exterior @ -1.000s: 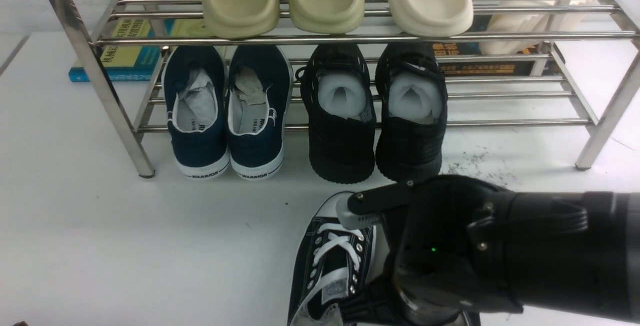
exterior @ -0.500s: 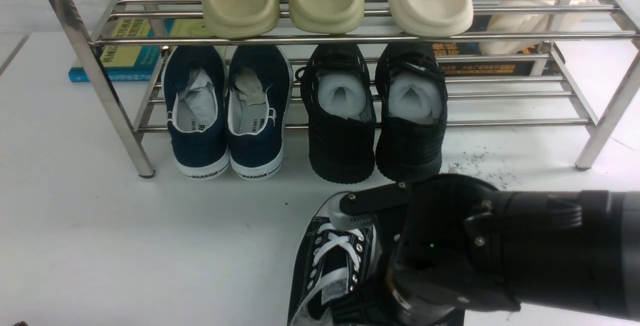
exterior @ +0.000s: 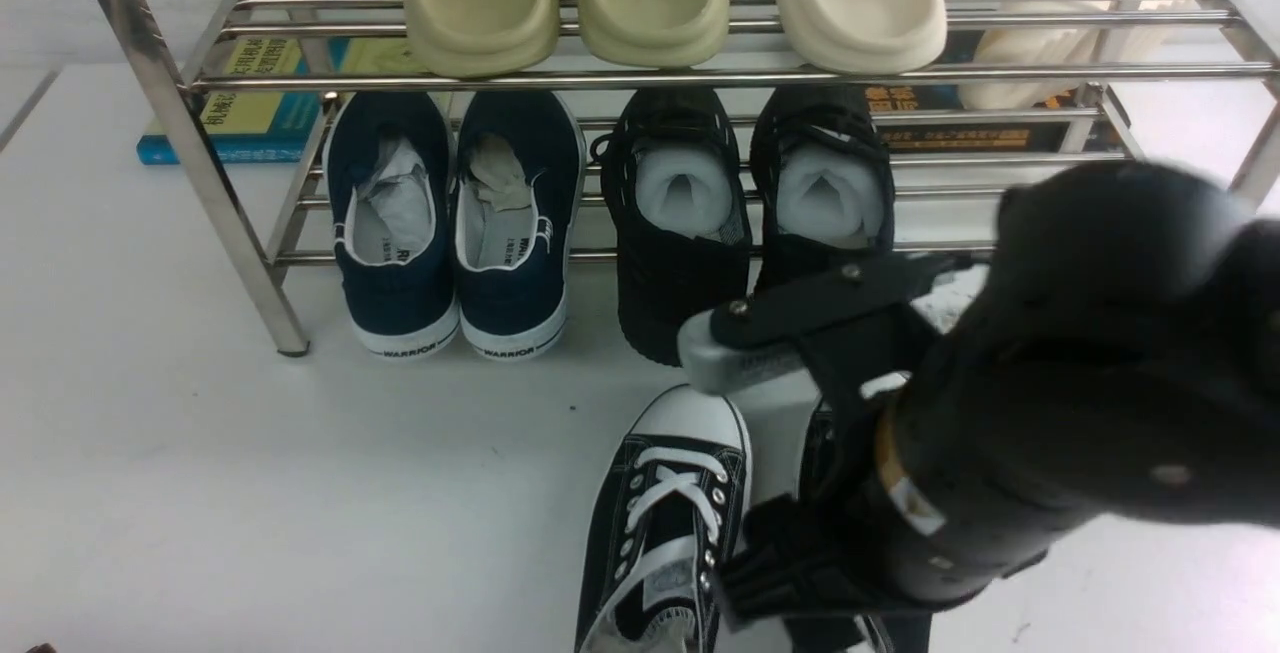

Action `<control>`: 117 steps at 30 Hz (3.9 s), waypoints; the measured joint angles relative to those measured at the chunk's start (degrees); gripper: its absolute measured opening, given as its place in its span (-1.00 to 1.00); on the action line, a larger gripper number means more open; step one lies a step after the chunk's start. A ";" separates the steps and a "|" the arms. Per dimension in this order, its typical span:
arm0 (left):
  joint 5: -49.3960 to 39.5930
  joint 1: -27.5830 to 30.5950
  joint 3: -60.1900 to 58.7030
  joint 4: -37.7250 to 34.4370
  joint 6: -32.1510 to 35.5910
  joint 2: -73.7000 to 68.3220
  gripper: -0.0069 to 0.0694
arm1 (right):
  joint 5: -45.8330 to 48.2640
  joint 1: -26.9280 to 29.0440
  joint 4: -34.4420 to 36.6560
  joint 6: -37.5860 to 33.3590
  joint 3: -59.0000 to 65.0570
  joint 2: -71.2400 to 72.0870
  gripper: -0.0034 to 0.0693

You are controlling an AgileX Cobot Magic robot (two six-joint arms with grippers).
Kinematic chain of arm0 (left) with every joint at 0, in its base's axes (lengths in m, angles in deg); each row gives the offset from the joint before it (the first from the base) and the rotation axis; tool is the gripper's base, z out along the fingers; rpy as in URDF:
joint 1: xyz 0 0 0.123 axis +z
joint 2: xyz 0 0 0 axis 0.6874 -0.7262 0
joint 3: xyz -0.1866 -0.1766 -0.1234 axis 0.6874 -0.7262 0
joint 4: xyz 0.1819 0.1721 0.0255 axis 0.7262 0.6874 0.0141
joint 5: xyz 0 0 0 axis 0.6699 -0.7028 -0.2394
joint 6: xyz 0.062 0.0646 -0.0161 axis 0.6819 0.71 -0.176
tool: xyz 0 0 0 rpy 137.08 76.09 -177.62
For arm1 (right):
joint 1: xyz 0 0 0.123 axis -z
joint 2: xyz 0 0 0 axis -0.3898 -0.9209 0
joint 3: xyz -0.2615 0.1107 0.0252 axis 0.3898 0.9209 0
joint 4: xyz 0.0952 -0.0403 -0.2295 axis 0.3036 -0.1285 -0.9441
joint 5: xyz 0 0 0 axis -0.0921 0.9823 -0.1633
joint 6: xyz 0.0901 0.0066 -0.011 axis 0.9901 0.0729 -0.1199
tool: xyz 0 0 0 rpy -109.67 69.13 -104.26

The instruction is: Take the shoes off the shelf with your hand on the white table.

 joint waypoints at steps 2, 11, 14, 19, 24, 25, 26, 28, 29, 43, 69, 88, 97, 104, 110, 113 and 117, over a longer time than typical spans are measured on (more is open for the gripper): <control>0.00 0.00 0.00 0.00 0.00 0.00 -0.19 | 1.87 0.00 0.00 -1.58 -1.05 2.41 0.37; 0.00 0.00 0.00 0.00 0.00 0.00 -0.19 | 4.28 0.00 0.00 -8.24 -0.64 18.27 -0.74; 0.00 0.00 0.00 0.00 0.00 0.00 -0.19 | 4.60 0.00 -1.22 -9.38 2.76 25.89 -0.94; 0.00 0.00 0.00 0.00 0.00 0.00 -0.19 | 2.24 0.00 -5.35 -9.51 13.84 38.02 -0.94; 0.00 0.00 0.00 0.00 0.00 0.00 -0.19 | -16.19 0.00 -11.15 -9.51 30.31 50.48 -0.94; 0.00 0.00 0.00 0.00 0.00 0.00 -0.19 | -18.14 0.00 -11.34 -9.51 31.75 50.87 -0.94; 0.00 0.00 0.00 0.00 0.00 0.00 -0.19 | -25.29 0.00 -12.76 -9.51 36.56 53.31 -0.94; 0.00 0.00 0.00 0.00 0.00 0.00 -0.19 | -34.58 0.00 -14.53 -9.51 41.96 55.42 -0.94; 0.00 0.00 0.00 0.00 0.00 0.00 -0.19 | -39.46 0.00 -16.03 -9.51 44.50 56.16 -0.94; 0.00 0.00 0.00 0.00 0.00 0.00 -0.19 | -63.08 0.00 -27.27 -9.51 52.21 56.19 -0.93; 0.00 0.00 0.00 0.00 0.00 0.00 -0.19 | -64.22 3.42 -20.90 -15.50 55.53 58.85 -0.88; 0.00 0.00 0.00 0.00 0.00 0.00 -0.19 | -47.66 44.43 14.61 -48.21 73.09 84.19 -0.84; 0.00 0.00 0.00 0.00 0.00 0.00 -0.19 | -44.24 51.29 14.31 -48.27 72.52 84.19 -0.82; 0.00 0.00 0.00 0.00 0.00 0.00 -0.19 | -44.19 51.64 13.68 -48.27 72.52 84.19 -0.80; 0.00 0.00 0.00 0.00 0.00 0.00 -0.19 | -44.19 55.75 13.68 -48.32 72.52 84.19 -0.78; 0.00 0.00 0.00 0.00 0.00 0.00 -0.19 | -44.19 57.92 13.68 -48.32 72.52 84.19 -0.78; 0.00 0.00 0.00 0.00 0.00 0.00 -0.19 | -44.19 59.35 13.68 -48.32 72.52 84.19 -0.75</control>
